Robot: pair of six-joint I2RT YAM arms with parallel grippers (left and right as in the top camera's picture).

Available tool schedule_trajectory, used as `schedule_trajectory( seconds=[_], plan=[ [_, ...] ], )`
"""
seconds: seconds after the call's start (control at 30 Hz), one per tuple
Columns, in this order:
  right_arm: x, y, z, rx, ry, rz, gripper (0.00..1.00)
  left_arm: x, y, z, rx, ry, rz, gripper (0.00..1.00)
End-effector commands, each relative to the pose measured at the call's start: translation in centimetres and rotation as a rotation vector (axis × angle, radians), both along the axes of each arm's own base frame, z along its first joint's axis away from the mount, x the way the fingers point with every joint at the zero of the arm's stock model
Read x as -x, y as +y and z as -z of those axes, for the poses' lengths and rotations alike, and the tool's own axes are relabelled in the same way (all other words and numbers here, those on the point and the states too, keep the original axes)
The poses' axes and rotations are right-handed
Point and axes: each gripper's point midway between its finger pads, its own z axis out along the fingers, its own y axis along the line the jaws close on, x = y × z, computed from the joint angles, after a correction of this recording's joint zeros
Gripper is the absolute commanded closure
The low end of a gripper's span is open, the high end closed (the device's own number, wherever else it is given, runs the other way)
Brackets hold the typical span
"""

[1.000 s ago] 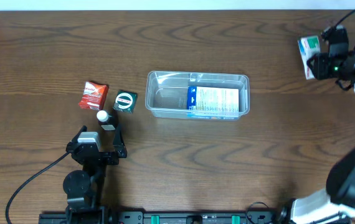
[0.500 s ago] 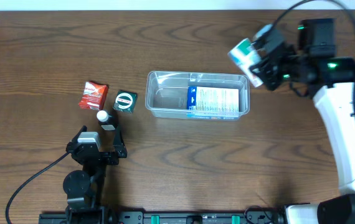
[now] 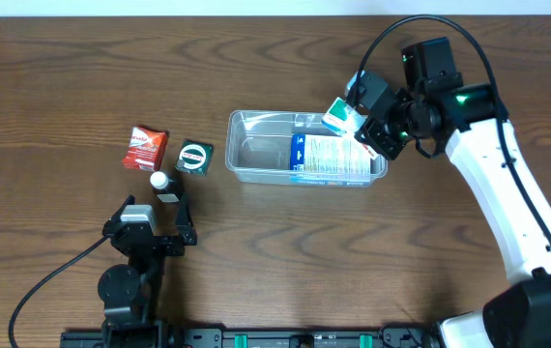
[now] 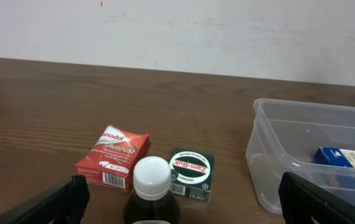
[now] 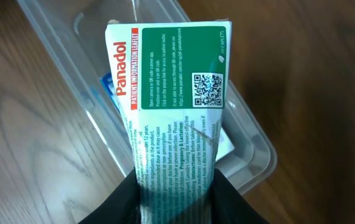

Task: Pack container
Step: 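Carry the Panadol box over the container with right gripper, then release the Panadol box into container and retract right arm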

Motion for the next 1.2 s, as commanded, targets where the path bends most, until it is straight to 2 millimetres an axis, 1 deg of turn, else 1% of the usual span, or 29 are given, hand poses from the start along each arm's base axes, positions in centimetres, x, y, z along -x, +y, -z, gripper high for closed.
schedule_trajectory(
  seconds=[0.0, 0.2, 0.37, 0.47, 0.57, 0.6, 0.73, 0.9, 1.07, 1.17],
  plan=[
    [-0.1, 0.3, 0.8, 0.018, 0.015, -0.024, 0.73, 0.1, -0.1, 1.7, 0.001, 0.051, 0.007, 0.02],
    [-0.1, 0.3, 3.3, 0.036, 0.093, -0.025, 0.74, 0.1, -0.1, 1.7, 0.001, 0.051, 0.007, 0.02],
    [-0.1, 0.8, 5.2, 0.038, 0.146, -0.037, 0.74, 0.1, -0.1, 1.7, 0.001, 0.051, 0.007, 0.02],
    [-0.2, 1.1, 6.2, 0.046, 0.164, -0.056, 0.71, 0.1, -0.1, 1.7, 0.001, 0.051, 0.007, 0.02],
    [0.0, 1.3, 7.1, 0.064, 0.168, -0.112, 0.64, 0.1, -0.1, 1.7, 0.001, 0.051, 0.007, 0.02],
    [0.0, 1.4, 7.2, 0.07, 0.161, -0.136, 0.64, 0.1, -0.1, 1.7, 0.001, 0.051, 0.007, 0.02],
    [0.0, 1.9, 7.5, 0.095, 0.118, -0.248, 0.68, 0.1, -0.1, 1.7, 0.001, 0.051, 0.007, 0.02],
    [-0.2, 2.0, 7.4, 0.11, 0.072, -0.325, 0.71, 0.1, -0.1, 1.7, 0.001, 0.051, 0.007, 0.02],
    [-0.3, 2.0, 7.4, 0.128, 0.039, -0.399, 0.7, 0.1, -0.1, 1.7, 0.001, 0.051, 0.007, 0.02],
    [-0.3, 2.0, 7.4, 0.134, 0.024, -0.429, 0.63, 0.1, -0.1, 1.7, 0.001, 0.051, 0.007, 0.02]
  ],
)
